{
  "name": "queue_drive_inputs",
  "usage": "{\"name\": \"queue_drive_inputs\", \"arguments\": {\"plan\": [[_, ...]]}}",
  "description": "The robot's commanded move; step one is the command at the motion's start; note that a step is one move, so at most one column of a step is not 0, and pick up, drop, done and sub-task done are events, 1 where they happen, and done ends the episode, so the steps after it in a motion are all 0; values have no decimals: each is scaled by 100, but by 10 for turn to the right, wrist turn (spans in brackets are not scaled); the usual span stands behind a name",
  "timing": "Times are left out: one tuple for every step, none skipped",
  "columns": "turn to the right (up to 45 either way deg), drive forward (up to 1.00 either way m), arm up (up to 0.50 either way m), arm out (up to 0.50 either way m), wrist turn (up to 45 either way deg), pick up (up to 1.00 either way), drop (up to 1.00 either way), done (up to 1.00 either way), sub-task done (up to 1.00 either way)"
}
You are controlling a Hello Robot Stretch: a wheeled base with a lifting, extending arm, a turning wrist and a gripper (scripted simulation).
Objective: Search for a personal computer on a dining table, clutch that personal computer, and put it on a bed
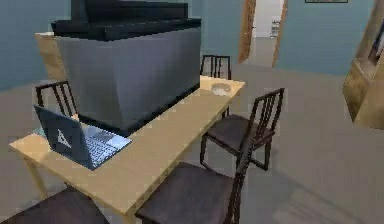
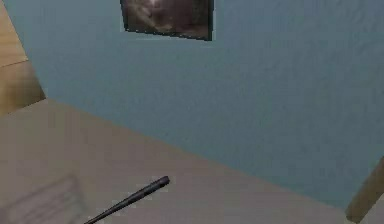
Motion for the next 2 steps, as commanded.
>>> {"name": "queue_drive_inputs", "arguments": {"plan": [[-450,0,0,0,0,0,0,0,0],[-450,0,0,0,0,0,0,0,0]]}}
